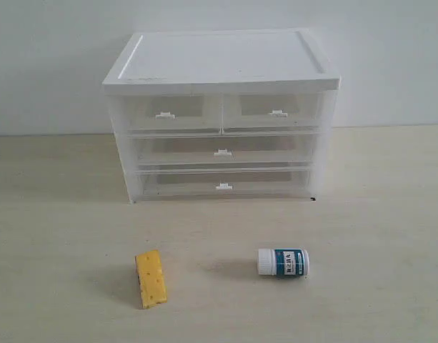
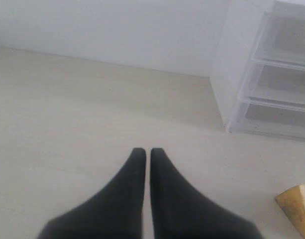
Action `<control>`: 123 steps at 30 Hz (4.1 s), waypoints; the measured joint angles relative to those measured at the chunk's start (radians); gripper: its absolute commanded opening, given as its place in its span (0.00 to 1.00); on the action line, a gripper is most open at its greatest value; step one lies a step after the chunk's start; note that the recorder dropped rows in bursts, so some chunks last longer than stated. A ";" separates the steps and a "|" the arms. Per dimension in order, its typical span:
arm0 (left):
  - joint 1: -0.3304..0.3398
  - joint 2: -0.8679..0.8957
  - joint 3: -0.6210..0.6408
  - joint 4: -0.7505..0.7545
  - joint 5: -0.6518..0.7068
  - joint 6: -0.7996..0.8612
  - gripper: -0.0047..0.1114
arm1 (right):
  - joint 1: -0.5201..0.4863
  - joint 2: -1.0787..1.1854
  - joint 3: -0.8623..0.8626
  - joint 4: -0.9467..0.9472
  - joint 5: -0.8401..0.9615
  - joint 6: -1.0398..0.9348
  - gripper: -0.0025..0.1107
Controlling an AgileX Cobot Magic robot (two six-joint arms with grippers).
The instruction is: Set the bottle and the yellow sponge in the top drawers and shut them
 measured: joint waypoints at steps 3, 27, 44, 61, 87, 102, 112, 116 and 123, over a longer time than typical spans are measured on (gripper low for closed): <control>0.000 0.000 0.000 0.000 -0.002 0.000 0.07 | 0.000 0.000 0.000 -0.006 -0.005 -0.002 0.02; 0.000 -0.003 0.000 0.004 -0.958 -0.184 0.07 | 0.000 -0.002 0.000 0.020 -1.281 0.105 0.02; 0.000 0.420 -0.311 0.628 -0.740 -0.835 0.07 | 0.000 0.428 -0.330 -0.092 -0.730 0.328 0.02; 0.000 1.226 -0.374 0.871 -1.080 -0.900 0.07 | 0.000 1.534 -0.544 -1.069 -0.940 1.052 0.02; -0.089 1.934 -0.993 1.202 -1.364 -1.469 0.36 | 0.000 1.671 -0.837 -1.140 -0.999 1.258 0.03; -0.089 2.031 -1.112 1.231 -1.368 -1.497 0.07 | 0.000 1.671 -0.931 -1.069 -0.884 1.437 0.49; -0.089 2.031 -1.112 1.231 -1.363 -1.488 0.07 | 0.000 1.683 -0.995 -1.063 -0.907 1.566 0.48; -0.089 2.031 -1.112 1.239 -1.360 -1.488 0.07 | 0.000 1.735 -1.036 -1.060 -0.950 1.628 0.48; -0.089 2.031 -1.112 1.243 -1.357 -1.488 0.07 | 0.000 1.828 -1.090 -1.038 -1.014 1.670 0.48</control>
